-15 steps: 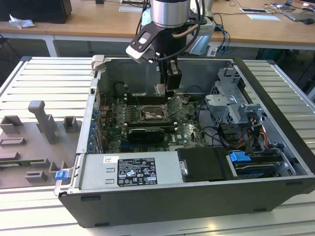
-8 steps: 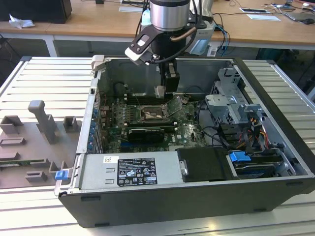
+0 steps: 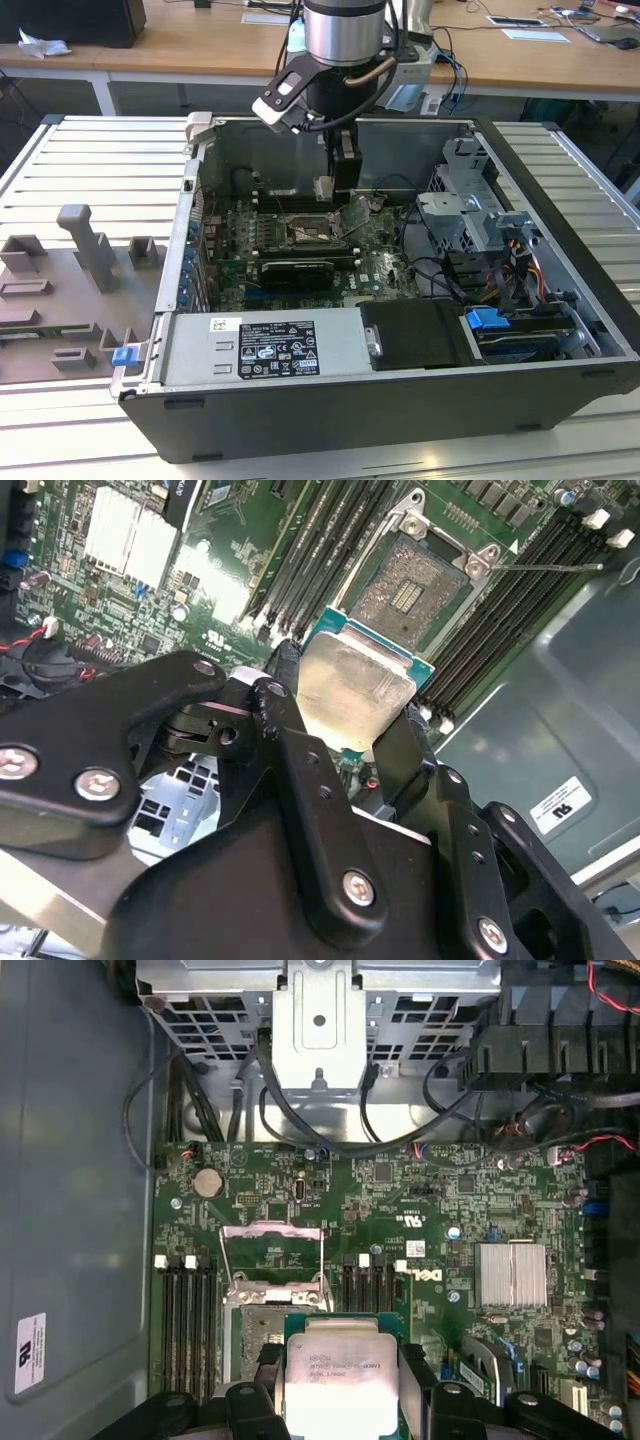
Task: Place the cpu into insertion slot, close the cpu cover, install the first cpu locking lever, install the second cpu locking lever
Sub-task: 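Place the cpu into insertion slot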
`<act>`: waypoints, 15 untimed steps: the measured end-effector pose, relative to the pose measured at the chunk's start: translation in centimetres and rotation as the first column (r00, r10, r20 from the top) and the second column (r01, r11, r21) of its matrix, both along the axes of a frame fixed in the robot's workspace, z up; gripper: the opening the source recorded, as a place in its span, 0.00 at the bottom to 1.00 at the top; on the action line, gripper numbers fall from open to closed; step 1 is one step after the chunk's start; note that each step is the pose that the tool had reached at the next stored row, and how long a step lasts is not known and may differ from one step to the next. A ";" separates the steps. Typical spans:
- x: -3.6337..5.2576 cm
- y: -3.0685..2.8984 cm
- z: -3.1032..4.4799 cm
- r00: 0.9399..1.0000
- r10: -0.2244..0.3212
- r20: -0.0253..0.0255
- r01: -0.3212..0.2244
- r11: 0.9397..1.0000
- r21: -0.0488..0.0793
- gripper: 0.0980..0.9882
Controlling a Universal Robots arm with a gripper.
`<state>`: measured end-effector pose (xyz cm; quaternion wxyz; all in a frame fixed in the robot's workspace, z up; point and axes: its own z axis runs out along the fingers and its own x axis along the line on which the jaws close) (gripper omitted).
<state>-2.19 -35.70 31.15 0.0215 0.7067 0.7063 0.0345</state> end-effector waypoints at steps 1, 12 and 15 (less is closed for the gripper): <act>-0.02 0.00 -0.08 1.000 0.000 0.000 0.000 1.000 0.000 0.50; -0.26 0.00 -1.34 0.999 -0.039 0.000 0.039 0.999 0.001 0.50; -0.34 0.00 -2.20 0.999 -0.040 0.000 0.040 0.999 0.001 0.50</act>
